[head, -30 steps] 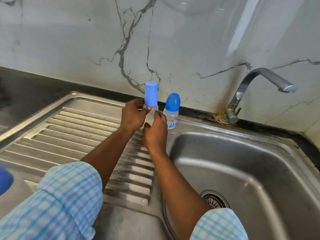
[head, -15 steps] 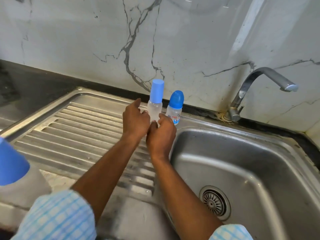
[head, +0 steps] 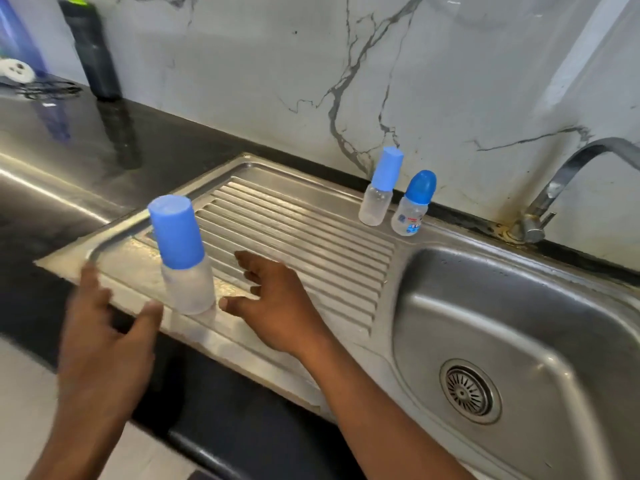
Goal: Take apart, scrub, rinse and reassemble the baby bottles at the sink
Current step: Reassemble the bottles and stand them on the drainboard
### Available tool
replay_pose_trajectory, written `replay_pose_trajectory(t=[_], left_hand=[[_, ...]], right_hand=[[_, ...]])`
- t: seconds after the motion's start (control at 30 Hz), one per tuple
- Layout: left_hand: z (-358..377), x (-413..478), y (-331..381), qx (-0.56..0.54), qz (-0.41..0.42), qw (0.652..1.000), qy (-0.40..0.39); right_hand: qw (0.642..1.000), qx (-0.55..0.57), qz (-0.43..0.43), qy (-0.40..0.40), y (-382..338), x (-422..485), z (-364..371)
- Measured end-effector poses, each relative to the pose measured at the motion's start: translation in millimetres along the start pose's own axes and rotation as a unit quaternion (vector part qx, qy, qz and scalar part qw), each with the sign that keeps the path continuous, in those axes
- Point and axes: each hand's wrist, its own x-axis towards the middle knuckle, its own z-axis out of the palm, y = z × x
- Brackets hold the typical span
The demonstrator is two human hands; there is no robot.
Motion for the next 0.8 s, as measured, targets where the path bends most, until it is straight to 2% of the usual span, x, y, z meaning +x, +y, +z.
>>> replay_pose_trajectory(t=[0.07, 0.13, 0.23, 0.33, 0.47, 0.63, 0.8], left_hand=[[8.2, -6.7, 37.6, -0.015, -0.015, 0.998, -0.063], [13.0, -9.3, 53.2, -0.032, 0.021, 0.991, -0.129], [27.5, 2.9, 73.5, -0.032, 0.050, 0.985, -0.159], [71.4, 34.3, 103.3, -0.029, 0.109, 0.978, -0.174], [165.9, 91.8, 127.0, -0.062, 0.148, 0.950, -0.269], [257.6, 125.9, 133.3, -0.098, 0.130, 0.925, -0.342], [285.4, 136.2, 127.3, -0.110, 0.120, 0.916, -0.366]], right_hand=[[1.000, 0.004, 0.003, 0.005, -1.1, 4.0, 16.0], [1.000, 0.003, -0.012, 0.026, 0.9, 9.1, 26.9], [0.993, 0.007, -0.035, 0.115, 4.1, 17.9, 24.6], [0.976, 0.011, -0.026, 0.215, 6.9, 38.2, -4.1], [0.957, -0.019, 0.014, 0.288, 20.4, 81.3, -55.7], [0.945, -0.036, 0.059, 0.319, 51.4, 119.4, -86.4], [0.949, -0.043, 0.079, 0.304, 69.1, 142.8, -96.8]])
